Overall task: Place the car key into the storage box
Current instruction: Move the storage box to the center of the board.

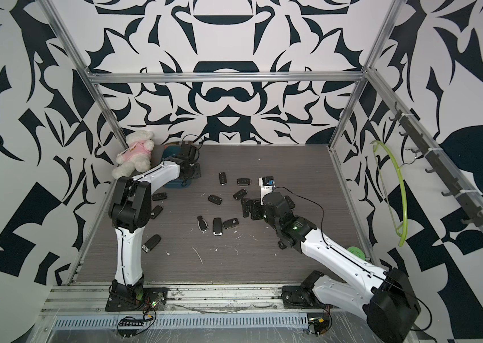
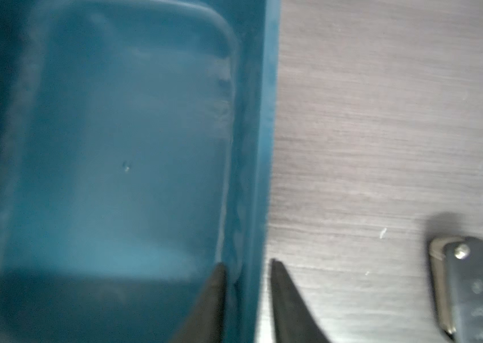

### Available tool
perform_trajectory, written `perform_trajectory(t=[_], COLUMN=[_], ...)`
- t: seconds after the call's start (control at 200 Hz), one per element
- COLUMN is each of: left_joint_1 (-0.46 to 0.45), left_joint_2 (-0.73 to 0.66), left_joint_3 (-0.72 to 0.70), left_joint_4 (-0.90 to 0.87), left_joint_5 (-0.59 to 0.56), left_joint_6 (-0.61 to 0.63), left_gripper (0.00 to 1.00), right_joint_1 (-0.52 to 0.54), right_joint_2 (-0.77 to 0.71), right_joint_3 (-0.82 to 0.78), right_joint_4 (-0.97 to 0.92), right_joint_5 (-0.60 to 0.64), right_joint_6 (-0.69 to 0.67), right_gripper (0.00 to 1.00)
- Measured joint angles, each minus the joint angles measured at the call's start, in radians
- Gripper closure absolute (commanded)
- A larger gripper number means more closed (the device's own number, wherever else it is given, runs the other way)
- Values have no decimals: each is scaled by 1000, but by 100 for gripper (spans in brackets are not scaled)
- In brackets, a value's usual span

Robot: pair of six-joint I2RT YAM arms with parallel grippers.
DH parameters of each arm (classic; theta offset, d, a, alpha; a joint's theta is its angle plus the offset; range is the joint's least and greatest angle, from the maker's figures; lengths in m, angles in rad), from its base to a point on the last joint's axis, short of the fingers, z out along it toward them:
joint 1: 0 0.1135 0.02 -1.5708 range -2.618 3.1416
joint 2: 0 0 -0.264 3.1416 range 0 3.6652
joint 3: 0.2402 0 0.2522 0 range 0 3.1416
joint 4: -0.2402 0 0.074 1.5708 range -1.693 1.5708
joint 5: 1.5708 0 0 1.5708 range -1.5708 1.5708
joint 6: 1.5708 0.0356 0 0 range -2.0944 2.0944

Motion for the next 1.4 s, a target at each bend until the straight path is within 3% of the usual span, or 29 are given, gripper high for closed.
perform_trajectory(t=[0.075,0.605,0.96,1.11,1.4], left_joint_1=[-19,-76,-85,-106,-212], left_joint_2=[-1,-31,-53,-138,-348], left_joint_3=[-5,-33,-7,-105,-409], left_joint_4=[-1,-30,-168,-187,-167], left_joint_5=[-3,35,75,87,100], left_joint_6=[0,-95,-141,-182,-300], left_gripper=[82,80,80,83,81], right_joint_1=[5,11,14,14,14], right_joint_2=[0,15,69,101,139], right_joint_3=[0,24,423,502,512], right_joint_4=[0,-39,-372,-472,-555], right_joint_5=[13,56,4,-8,-16], right_joint_6=[-3,3,0,11,35], right_gripper=[0,0,0,0,0])
